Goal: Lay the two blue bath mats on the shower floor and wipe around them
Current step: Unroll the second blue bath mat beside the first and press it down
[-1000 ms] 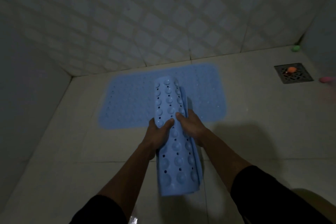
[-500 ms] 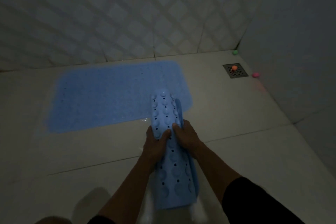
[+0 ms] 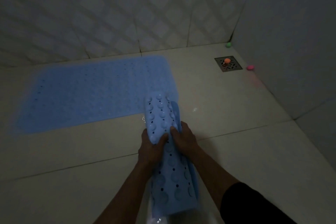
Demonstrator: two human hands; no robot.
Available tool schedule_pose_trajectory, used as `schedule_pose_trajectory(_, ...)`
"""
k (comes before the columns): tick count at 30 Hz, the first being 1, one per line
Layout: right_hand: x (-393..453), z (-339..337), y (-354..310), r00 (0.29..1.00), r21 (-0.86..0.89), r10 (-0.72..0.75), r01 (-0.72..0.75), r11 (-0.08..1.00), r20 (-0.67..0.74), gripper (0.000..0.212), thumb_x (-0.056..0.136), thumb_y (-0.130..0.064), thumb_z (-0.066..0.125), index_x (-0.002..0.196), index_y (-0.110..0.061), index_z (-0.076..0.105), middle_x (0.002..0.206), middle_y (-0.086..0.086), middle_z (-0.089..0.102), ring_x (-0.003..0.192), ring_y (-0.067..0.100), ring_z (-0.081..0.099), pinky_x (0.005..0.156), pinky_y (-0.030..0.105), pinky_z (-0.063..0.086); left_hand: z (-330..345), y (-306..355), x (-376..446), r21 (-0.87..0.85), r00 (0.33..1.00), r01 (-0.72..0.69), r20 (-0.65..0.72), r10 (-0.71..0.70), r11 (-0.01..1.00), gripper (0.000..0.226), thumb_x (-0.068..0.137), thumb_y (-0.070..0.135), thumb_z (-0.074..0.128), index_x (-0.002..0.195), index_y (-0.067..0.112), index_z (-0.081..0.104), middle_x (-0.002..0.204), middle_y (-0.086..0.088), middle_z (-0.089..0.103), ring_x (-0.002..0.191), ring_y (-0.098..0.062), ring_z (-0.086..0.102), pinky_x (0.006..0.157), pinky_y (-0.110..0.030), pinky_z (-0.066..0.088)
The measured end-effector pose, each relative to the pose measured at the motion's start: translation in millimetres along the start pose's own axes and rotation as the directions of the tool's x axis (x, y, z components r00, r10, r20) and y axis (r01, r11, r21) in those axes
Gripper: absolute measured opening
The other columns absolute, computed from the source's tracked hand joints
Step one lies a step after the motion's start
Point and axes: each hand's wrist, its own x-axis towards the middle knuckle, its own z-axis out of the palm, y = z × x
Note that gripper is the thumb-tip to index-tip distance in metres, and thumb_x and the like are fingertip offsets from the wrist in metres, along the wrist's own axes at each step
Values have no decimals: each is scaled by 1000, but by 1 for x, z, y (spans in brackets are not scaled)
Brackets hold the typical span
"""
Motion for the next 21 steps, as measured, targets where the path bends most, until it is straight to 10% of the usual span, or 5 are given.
schedule_pose_trajectory(11, -8, -11, 13, 1000, -16, 24, -24, 1000, 18, 50, 98, -38, 45, 142, -15, 37, 140, 12, 51, 122, 30, 53, 101, 36, 43, 18, -1, -22, 116, 995, 86, -57, -80, 990, 77, 76, 56, 72, 141, 28, 42, 132, 4, 61, 111, -16, 64, 98, -46, 54)
schedule_pose_trajectory(16, -14, -9, 19, 999, -351, 21, -35, 936, -42, 73, 95, -60, 33, 152, -18, 17, 159, 11, 18, 143, 34, 22, 114, 51, 28, 15, -5, -24, 183, 995, 87, -70, -75, 979, 72, 81, 57, 69, 141, 30, 42, 133, 7, 60, 113, -15, 63, 99, -45, 54)
schedule_pose_trajectory(21, -21, -2, 19, 1000, -470, -8, -6, 883, -27, 58, 97, -57, 29, 139, -18, 40, 150, 10, 33, 135, 35, 26, 110, 52, 25, 8, -15, -29, 165, 986, 162, -72, -152, 973, 76, 78, 66, 65, 142, 33, 41, 134, 8, 59, 114, -16, 63, 98, -44, 54)
